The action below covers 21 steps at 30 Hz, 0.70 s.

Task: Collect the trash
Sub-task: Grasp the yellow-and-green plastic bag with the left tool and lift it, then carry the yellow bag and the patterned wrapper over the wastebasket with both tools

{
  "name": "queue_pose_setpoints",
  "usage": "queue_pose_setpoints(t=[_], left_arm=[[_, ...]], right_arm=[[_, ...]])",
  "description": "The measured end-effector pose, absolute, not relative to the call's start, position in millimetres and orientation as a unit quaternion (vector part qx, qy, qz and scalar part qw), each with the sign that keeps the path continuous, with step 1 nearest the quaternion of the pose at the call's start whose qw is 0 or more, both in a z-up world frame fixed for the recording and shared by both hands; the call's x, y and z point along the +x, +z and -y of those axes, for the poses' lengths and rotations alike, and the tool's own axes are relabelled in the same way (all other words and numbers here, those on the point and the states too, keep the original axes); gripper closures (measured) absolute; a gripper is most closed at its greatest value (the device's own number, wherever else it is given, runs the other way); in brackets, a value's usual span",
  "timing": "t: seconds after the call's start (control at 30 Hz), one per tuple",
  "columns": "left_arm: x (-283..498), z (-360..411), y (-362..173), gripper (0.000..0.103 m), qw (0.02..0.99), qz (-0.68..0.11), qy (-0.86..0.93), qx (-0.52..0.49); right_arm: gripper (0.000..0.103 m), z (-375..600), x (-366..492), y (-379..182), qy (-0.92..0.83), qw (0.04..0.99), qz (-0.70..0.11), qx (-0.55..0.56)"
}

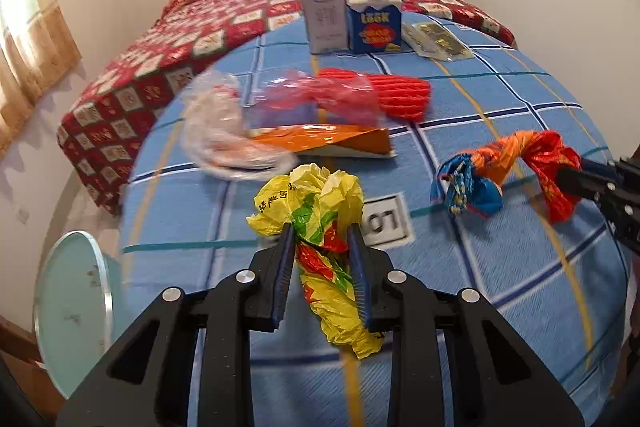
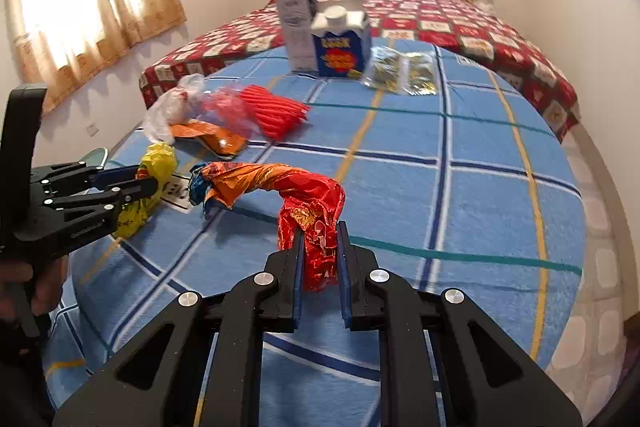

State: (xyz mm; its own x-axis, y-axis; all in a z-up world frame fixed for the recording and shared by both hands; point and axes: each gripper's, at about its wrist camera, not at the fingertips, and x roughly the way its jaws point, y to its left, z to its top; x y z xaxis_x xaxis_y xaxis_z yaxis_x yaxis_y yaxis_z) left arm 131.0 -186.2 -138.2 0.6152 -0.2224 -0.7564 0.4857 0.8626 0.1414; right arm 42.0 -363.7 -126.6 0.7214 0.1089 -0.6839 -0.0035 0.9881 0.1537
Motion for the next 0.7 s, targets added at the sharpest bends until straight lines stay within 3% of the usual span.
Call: queue_pose_setpoints(t=[0.27,0.7], left_arm=[[125.6,126.6,-115.3,0.076,0.912,-0.352,-0.127,0.169],[142.2,45.5,-111.4,0.076,0.924,-0.355,-0.037,0.140]], right_arm=[[0.088,330.5,53.6,-114.9,0.061,0.930,-0.359,0.056],[0.088,254.2,102.4,-105.6,0.122,0.934,-0.335,0.027]])
